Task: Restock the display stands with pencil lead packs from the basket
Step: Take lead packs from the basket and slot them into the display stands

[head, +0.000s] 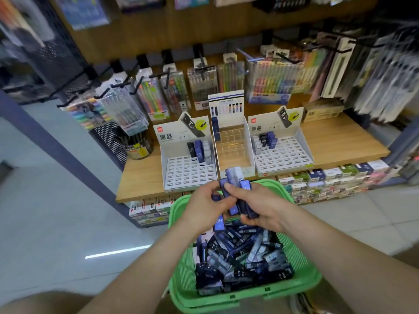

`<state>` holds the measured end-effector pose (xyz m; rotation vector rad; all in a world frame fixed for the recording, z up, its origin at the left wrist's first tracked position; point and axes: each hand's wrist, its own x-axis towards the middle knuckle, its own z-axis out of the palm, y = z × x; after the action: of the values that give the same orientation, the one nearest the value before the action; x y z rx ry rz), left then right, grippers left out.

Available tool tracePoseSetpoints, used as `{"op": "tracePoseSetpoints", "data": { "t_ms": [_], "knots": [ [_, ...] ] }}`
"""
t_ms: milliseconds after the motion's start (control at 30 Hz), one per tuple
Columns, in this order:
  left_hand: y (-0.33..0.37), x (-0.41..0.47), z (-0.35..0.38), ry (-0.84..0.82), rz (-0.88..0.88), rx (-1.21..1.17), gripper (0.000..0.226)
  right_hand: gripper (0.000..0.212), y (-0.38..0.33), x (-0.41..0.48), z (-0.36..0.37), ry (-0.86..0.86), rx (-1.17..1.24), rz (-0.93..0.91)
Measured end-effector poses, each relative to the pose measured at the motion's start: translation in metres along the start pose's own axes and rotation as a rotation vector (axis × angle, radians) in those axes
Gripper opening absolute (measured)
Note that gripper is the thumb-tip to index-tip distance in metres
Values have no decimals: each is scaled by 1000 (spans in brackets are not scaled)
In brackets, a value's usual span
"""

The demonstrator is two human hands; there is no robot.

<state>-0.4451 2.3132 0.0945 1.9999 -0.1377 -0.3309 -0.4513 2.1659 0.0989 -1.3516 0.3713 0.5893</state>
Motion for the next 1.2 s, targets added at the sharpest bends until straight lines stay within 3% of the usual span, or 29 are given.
{"op": "tracePoseSetpoints", "data": {
  "t_ms": [100,200,300,400,533,667,833,1100,1200],
  "knots": [
    [16,-1,-18,-73,65,224,18,15,-8,-3,11,-66,-74,-23],
    [30,1,-35,-160,34,290,26,9,-23,-3,14,-62,-27,-45],
    [41,8,-53,-113,-115,-5,20,6,-45,-4,14,-53,21,-63],
    [53,19,-69,-15,-268,-428,32,7,-63,-2,17,-98,-2,-74],
    [64,30,-75,-31,-185,-729,46,21,-74,2,29,-209,-74,-73],
    [57,38,-75,102,-71,-646,34,26,-80,14,31,-149,-88,-190],
    [50,41,-82,173,-1,-142,22,22,-79,29,19,15,-177,-330],
    [47,56,-81,157,23,-24,52,23,-89,54,26,14,-87,-358],
    [47,67,-79,164,28,2,51,19,-93,64,26,28,-57,-313]
  ]
}}
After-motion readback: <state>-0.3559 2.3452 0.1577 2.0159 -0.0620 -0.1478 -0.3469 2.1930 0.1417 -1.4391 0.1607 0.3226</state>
